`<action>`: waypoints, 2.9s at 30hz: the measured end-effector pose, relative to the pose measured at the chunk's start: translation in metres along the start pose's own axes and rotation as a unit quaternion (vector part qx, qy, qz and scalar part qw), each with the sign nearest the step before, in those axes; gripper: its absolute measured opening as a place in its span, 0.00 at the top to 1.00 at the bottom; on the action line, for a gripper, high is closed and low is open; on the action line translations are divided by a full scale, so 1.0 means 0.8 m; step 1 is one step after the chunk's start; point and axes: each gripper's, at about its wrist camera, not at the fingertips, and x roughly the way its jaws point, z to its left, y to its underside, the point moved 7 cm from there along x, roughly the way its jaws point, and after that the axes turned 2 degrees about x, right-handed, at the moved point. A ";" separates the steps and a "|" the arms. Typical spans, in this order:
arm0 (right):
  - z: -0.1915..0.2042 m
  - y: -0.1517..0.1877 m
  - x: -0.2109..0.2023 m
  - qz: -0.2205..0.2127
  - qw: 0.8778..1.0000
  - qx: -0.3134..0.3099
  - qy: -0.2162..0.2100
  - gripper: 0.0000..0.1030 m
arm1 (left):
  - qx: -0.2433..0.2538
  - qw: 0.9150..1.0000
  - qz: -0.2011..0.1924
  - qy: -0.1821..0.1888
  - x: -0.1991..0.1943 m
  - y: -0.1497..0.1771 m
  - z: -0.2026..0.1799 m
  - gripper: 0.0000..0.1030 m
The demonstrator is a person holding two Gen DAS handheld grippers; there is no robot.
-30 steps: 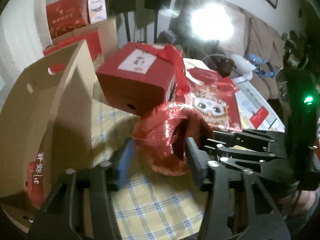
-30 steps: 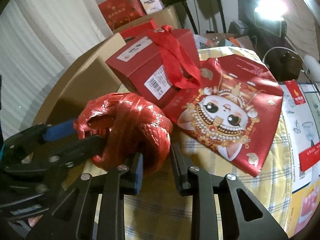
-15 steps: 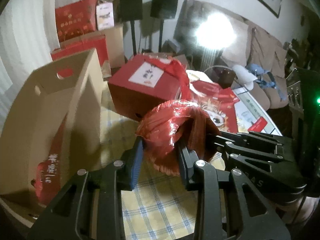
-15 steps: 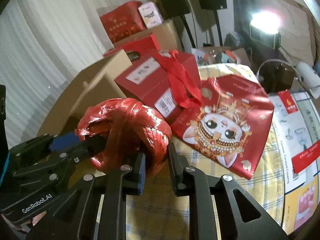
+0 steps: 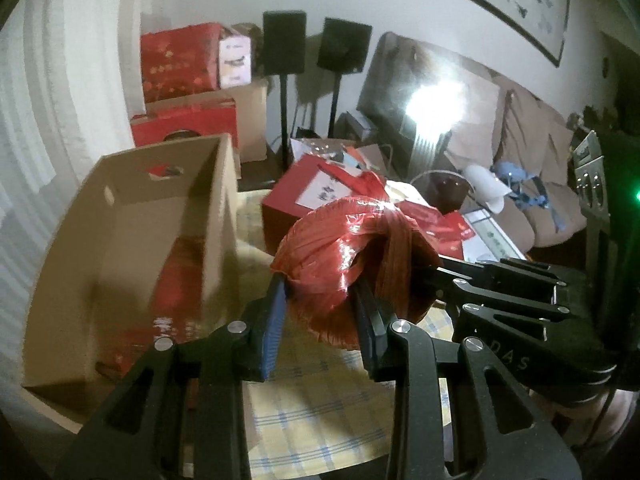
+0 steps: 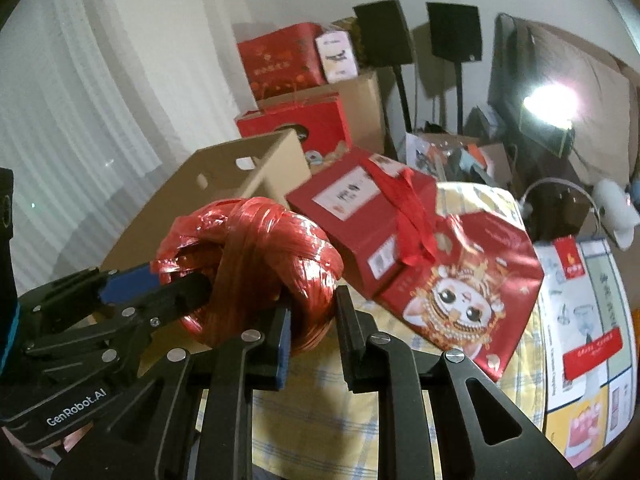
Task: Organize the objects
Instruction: 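Carry the red coil over the cardboard box with the right tool, then lower the coil into the box and open the right tool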
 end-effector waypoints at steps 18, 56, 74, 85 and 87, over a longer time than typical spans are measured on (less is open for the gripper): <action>0.141 -0.052 0.054 0.014 0.996 -0.080 -0.040 0.82 | -0.070 0.996 -0.016 -0.044 -0.043 -0.011 0.150 0.71; 0.237 -0.043 0.192 0.094 0.987 -0.118 -0.052 0.82 | -0.141 0.987 0.039 -0.072 0.006 0.038 0.292 0.71; 0.229 -0.026 0.238 0.159 0.980 -0.111 -0.038 0.79 | -0.146 0.983 0.088 -0.073 0.049 0.057 0.306 0.71; 0.227 -0.040 0.209 0.121 0.986 -0.109 -0.041 0.71 | -0.150 0.983 0.056 -0.086 0.027 0.046 0.309 0.37; 0.223 -0.044 0.199 0.110 0.987 -0.107 -0.039 0.67 | -0.150 0.983 0.045 -0.094 0.019 0.043 0.308 0.24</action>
